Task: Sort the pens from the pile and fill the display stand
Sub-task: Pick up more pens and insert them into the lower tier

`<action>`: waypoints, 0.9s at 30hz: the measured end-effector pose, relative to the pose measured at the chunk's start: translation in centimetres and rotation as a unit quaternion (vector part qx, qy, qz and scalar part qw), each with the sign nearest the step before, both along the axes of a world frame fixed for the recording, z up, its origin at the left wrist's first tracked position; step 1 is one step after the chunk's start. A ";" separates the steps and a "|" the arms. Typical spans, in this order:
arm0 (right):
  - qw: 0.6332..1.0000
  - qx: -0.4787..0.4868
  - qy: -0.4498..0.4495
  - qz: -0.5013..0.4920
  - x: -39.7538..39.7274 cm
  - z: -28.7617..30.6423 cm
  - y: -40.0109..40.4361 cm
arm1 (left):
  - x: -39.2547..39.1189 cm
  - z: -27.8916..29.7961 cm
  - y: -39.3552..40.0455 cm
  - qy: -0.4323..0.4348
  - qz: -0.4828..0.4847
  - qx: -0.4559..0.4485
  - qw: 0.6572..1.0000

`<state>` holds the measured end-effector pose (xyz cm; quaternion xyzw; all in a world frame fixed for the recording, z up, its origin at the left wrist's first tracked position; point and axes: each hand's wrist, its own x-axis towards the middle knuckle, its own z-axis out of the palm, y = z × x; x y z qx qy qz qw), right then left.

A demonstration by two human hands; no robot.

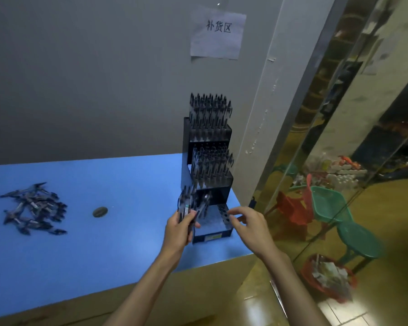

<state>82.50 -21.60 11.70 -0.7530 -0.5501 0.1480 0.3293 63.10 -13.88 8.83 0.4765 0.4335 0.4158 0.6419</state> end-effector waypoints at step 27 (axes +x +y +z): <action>0.935 0.119 0.334 0.026 6.5 0.5 9.5 | 5.8 -0.9 1.0 0.107 0.169 0.026 0.979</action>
